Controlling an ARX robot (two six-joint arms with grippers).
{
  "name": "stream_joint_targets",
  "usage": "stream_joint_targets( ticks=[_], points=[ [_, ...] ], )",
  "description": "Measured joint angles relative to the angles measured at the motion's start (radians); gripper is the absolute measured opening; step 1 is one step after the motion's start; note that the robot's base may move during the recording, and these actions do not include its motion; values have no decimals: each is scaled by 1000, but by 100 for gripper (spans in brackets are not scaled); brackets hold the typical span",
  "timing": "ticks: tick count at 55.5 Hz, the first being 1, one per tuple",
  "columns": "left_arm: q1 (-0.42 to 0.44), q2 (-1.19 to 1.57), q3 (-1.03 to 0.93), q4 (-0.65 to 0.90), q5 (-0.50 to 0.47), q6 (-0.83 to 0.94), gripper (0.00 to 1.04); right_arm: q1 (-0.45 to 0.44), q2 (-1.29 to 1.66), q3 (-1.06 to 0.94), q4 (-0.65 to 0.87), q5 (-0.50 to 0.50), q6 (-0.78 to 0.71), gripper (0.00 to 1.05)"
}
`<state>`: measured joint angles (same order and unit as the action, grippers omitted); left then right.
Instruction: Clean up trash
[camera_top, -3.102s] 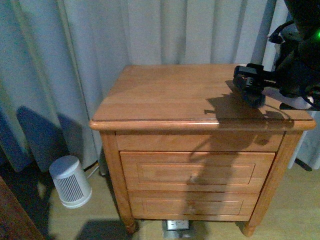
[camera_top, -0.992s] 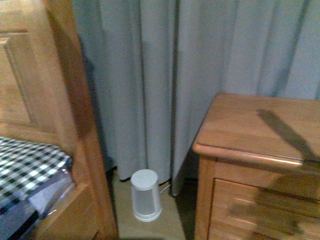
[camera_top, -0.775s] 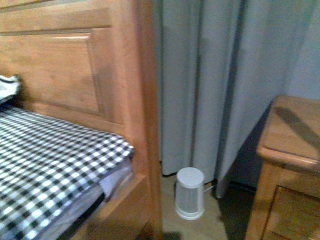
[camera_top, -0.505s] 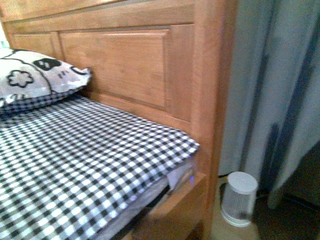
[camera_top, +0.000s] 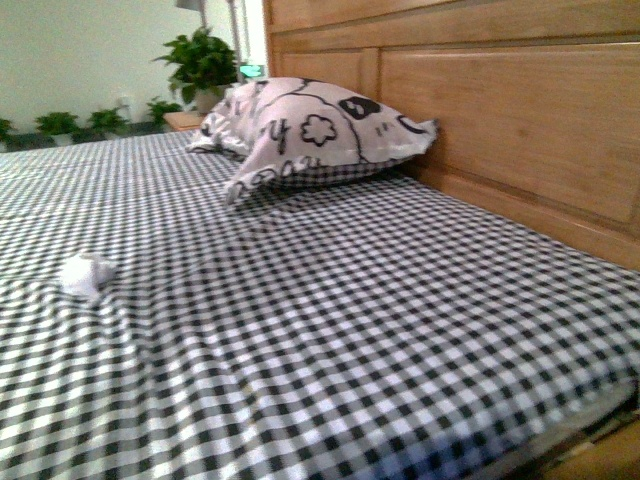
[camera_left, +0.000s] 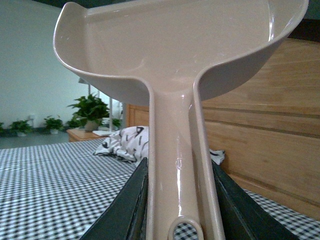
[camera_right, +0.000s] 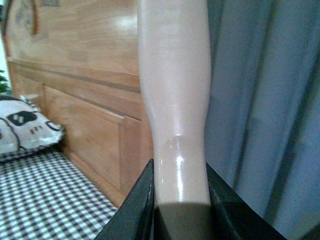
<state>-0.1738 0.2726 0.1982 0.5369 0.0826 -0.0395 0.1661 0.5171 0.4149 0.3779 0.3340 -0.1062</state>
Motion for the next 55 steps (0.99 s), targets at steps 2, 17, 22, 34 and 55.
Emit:
stream_joint_targets(
  ticks=[2, 17, 22, 34, 55],
  points=[
    [0, 0, 0, 0, 2, 0, 29, 0, 0, 0, 0, 0, 0, 21],
    [0, 1, 0, 0, -2, 0, 29, 0, 0, 0, 0, -2, 0, 21],
    [0, -4, 0, 0, -5, 0, 29, 1, 0, 0, 0, -9, 0, 21],
    [0, -3, 0, 0, 5, 0, 29, 0, 6, 0, 0, -1, -1, 21],
    [131, 199, 264, -768, 121, -67, 29, -1, 0, 0, 0, 2, -1, 21]
  ],
)
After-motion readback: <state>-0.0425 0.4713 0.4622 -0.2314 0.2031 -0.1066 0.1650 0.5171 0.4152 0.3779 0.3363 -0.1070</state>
